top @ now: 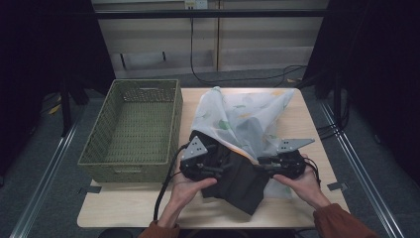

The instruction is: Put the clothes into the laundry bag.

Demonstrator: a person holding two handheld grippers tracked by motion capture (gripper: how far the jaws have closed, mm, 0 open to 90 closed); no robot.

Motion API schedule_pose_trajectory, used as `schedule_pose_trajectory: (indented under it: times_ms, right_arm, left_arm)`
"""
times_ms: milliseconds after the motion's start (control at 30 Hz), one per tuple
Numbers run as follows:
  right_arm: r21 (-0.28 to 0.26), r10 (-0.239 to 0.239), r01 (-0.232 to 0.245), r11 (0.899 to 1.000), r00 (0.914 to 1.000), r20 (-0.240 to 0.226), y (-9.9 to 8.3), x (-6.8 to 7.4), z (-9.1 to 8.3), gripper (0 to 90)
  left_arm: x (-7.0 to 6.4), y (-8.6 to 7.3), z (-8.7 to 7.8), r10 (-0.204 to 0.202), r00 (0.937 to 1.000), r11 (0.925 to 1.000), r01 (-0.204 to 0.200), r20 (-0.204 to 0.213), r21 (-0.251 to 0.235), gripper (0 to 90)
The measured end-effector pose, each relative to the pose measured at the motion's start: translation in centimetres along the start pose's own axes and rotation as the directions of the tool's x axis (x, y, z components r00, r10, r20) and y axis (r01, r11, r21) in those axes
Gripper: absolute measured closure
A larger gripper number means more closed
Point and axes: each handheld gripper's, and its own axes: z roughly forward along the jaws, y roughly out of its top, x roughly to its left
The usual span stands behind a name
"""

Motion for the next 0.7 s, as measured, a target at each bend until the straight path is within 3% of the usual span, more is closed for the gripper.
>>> schedule_pose_trajectory:
  times_ms: [133, 233, 300, 367, 433, 467, 500, 533, 567, 600, 633, 667, 700]
  right_arm:
    - [0.016, 0.009, -0.009, 1.0, 1.0, -0.001, -0.1, -0.1, 0.6, 83.3]
    - [0.013, 0.026, -0.026, 1.0, 0.9997, 0.003, 0.0, -0.4, 0.6, 87.3]
    - [0.011, 0.028, -0.028, 1.0, 0.9996, 0.001, 0.0, -0.4, 0.6, 87.7]
    - [0.017, 0.028, -0.028, 0.999, 0.9996, 0.0, 0.0, -0.4, 0.6, 87.7]
    - [0.015, 0.027, -0.027, 1.0, 0.9996, -0.005, 0.0, -0.4, 0.7, 87.7]
    - [0.012, 0.028, -0.028, 1.0, 0.9996, -0.006, 0.0, -0.4, 0.7, 87.7]
    - [0.011, 0.029, -0.029, 1.0, 0.9995, -0.011, 0.0, -0.4, 0.7, 87.6]
    - [0.013, 0.028, -0.028, 1.0, 0.9995, -0.01, 0.0, -0.4, 0.8, 87.6]
    - [0.015, 0.025, -0.025, 1.0, 0.9997, -0.003, 0.0, -0.3, 0.8, 87.3]
    - [0.014, 0.026, -0.026, 1.0, 0.9997, -0.003, -0.1, -0.3, 0.8, 87.1]
    - [0.012, 0.034, -0.033, 0.999, 0.9994, -0.008, -0.1, -0.3, 0.8, 87.0]
    - [0.011, 0.033, -0.033, 0.999, 0.9994, -0.008, -0.2, -0.4, 0.8, 86.4]
    - [0.01, 0.039, -0.039, 0.999, 0.9992, -0.01, -0.3, -0.4, 0.8, 86.4]
  left_arm:
    - [-0.8, -1.6, 1.8, 0.021, 0.9994, 0.9971, -0.023, 0.026, 0.073, 1.1]
    - [-1.1, -2.8, 3.4, 0.023, 0.9984, 0.9918, -0.029, 0.051, 0.125, 0.0]
    - [-1.3, -3.2, 4.2, 0.055, 0.9976, 0.9822, -0.062, 0.043, 0.177, 0.0]
    - [-1.2, -3.7, 5.0, 0.054, 0.9982, 0.9749, -0.059, 0.027, 0.215, 0.0]
    - [-1.1, -4.2, 5.8, 0.1, 0.995, 0.957, -0.096, 0.002, 0.274, 0.0]
    - [-1.0, -4.4, 6.2, 0.097, 0.9952, 0.9503, -0.09, -0.01, 0.298, 0.3]
    - [-0.9, -4.7, 6.5, 0.11, 0.9938, 0.9496, -0.101, -0.013, 0.297, 3.3]
    - [-0.8, -4.7, 6.5, 0.136, 0.9903, 0.9428, -0.121, -0.028, 0.311, 7.8]
    - [-0.8, -4.7, 6.5, 0.124, 0.9917, 0.946, -0.107, -0.035, 0.306, 12.5]
    - [-0.7, -4.7, 6.5, 0.132, 0.9904, 0.9416, -0.113, -0.04, 0.317, 17.2]
    - [-0.7, -4.6, 6.5, 0.169, 0.9842, 0.9246, -0.14, -0.053, 0.354, 22.2]
    - [-0.8, -4.6, 6.5, 0.167, 0.9845, 0.9235, -0.138, -0.053, 0.358, 31.5]
    - [-0.7, -4.7, 6.5, 0.132, 0.9896, 0.9353, -0.105, -0.058, 0.338, 37.1]
